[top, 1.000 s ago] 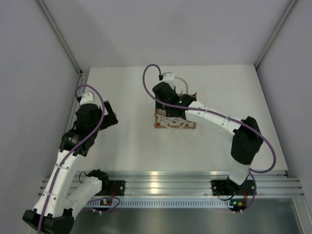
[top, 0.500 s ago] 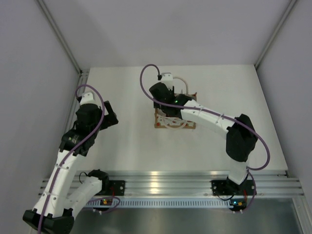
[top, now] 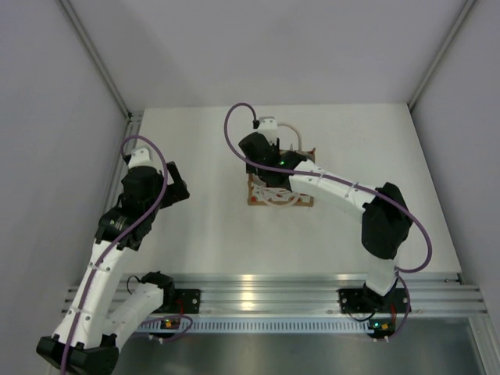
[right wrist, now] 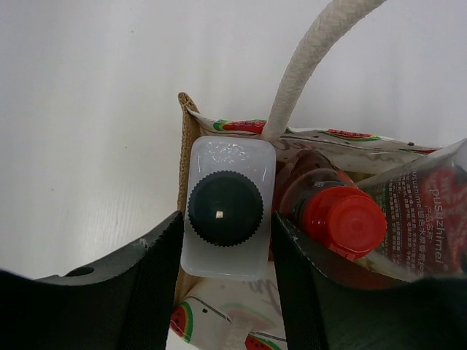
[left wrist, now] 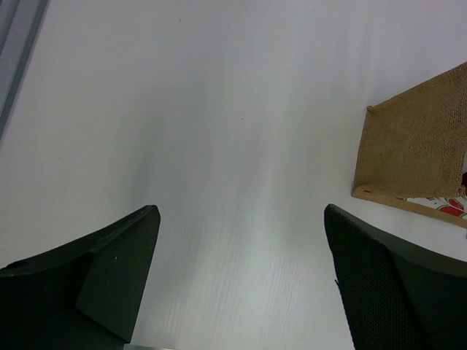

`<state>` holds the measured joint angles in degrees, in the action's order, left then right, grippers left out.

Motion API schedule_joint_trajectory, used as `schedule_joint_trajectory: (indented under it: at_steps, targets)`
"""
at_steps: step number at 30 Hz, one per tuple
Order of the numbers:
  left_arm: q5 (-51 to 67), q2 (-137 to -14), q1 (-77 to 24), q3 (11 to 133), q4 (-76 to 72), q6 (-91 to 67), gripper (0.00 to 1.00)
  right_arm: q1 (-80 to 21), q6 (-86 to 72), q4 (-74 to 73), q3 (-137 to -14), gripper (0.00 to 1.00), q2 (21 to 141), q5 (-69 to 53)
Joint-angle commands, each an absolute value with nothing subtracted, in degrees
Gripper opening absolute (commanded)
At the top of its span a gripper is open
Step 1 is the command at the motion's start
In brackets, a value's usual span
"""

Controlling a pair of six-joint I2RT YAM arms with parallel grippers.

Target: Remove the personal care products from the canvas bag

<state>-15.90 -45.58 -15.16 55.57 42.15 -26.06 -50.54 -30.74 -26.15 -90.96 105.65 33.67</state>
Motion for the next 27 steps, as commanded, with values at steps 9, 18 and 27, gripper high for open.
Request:
schedule_joint_trajectory:
  at_steps: [9,18,27]
  targets:
    - [-15.6,-45.0,-15.3,55.1,41.5,-26.3,0.98,-51.6,-32.3,-25.5,-91.8,0.49,109.2,35.9]
    - [-15.6,-45.3,-15.2,55.1,41.5,-26.2,0.98,-51.6,-32.9,-25.6,-91.6,0.51,110.5,35.7]
    - [-15.6,-45.4,-15.3,55.1,41.5,-26.3,0.98,-50.8,-32.6,-25.4,-92.2,0.54,112.2,35.7]
